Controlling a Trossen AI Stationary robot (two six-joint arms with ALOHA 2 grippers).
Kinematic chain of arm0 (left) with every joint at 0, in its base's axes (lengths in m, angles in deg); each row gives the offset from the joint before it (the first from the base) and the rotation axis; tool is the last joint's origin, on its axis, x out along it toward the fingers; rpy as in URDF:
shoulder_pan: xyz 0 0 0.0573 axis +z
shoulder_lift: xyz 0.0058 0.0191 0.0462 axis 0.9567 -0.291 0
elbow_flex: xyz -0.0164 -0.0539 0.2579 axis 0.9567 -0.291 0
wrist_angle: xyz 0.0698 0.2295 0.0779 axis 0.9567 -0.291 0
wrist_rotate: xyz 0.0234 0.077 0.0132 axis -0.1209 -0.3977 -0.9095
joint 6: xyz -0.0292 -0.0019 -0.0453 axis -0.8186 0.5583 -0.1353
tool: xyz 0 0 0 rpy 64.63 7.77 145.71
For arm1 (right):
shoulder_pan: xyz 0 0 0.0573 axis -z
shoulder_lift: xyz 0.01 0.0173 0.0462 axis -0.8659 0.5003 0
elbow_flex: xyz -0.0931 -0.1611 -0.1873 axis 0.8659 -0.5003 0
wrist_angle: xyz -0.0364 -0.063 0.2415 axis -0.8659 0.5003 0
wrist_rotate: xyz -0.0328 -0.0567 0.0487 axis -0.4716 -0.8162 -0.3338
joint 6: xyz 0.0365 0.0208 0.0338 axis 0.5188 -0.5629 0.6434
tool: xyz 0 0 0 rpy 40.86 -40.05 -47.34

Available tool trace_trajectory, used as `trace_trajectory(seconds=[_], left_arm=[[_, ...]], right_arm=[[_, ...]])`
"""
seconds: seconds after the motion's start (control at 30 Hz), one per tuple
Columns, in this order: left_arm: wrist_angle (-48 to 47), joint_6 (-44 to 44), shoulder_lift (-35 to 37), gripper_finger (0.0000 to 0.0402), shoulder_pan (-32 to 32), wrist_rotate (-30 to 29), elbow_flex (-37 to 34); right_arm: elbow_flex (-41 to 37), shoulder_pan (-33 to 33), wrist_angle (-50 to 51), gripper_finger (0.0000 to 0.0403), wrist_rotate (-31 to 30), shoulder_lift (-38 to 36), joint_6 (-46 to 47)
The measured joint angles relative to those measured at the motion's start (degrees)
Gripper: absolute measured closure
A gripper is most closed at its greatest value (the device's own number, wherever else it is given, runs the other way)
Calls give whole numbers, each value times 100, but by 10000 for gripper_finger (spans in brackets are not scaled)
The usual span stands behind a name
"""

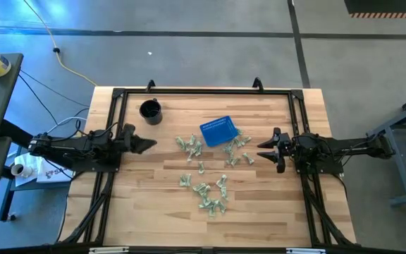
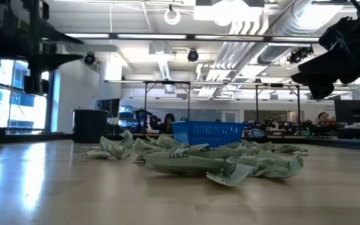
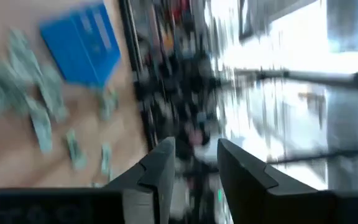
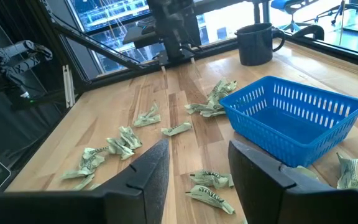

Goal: Pick and place Stevia / Truvia into bins
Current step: Put the green stevia packet into the blue bin

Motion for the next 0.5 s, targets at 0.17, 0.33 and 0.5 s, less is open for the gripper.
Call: trace_trajectory(seconds=[0.17, 0.33, 0.5], left_arm=[[116, -518, 0, 245, 2, -1976, 11], [846, -546, -6, 245, 2, -2663, 22], [1774, -149, -237, 245, 2, -2887, 27]], right_arm=[[0, 0, -13, 243, -55, 0, -149], [-29, 0, -437, 240, -713, 4, -333], [-21, 2, -2158, 247, -1689, 0, 2077]])
